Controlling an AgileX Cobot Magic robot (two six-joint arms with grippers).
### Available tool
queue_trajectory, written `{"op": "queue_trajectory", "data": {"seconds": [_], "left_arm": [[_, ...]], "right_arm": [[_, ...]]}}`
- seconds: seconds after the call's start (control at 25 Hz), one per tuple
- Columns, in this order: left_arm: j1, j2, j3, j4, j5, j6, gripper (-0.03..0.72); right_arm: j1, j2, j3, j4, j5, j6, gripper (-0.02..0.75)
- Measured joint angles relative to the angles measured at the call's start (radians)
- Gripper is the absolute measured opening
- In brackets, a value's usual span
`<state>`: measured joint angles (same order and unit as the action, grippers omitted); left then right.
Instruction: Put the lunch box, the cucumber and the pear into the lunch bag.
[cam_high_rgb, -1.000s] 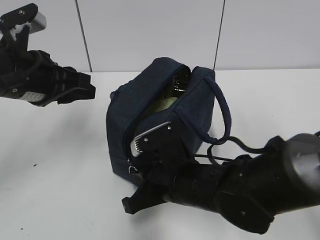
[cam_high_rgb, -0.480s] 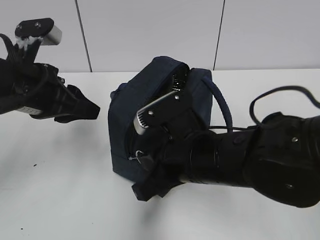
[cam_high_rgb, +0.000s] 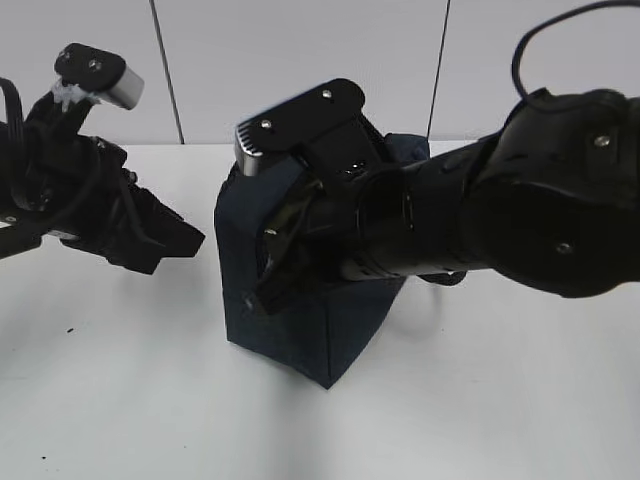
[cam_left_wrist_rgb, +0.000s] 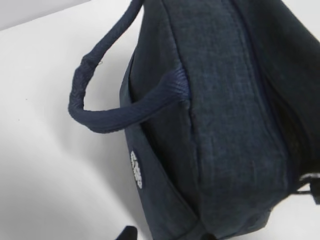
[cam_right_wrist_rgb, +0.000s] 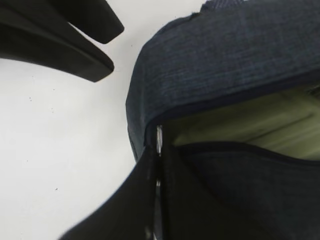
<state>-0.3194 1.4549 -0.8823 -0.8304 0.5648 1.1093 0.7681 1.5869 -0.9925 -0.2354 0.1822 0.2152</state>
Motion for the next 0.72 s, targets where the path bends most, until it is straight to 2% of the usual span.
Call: {"op": "queue_trajectory", "data": {"seconds": [0.16, 0.28, 0.52, 0.64, 0.72], "left_arm": [[-0.008, 0.0, 0.0, -0.034, 0.0, 0.117, 0.264], [-0.027, 0.0, 0.0, -0.116, 0.001, 0.216, 0.301], [-0.047, 0.064, 0.0, -0.2, -0.001, 0.253, 0.323], [-0.047, 0.107, 0.0, -0.258, -0.002, 0.282, 0.275], [-0.049, 0.123, 0.0, -0.288, 0.002, 0.307, 0.181]], "right_arm": [[0.0, -0.011, -0.029, -0.01, 0.035, 0.0, 0.006], [0.0, -0.013, -0.035, -0.011, 0.047, 0.0, 0.006], [0.0, -0.013, -0.039, -0.012, 0.052, 0.0, 0.006], [0.0, -0.013, -0.044, -0.013, 0.052, 0.0, 0.006], [0.0, -0.013, -0.044, -0.013, 0.052, 0.0, 0.006]]}}
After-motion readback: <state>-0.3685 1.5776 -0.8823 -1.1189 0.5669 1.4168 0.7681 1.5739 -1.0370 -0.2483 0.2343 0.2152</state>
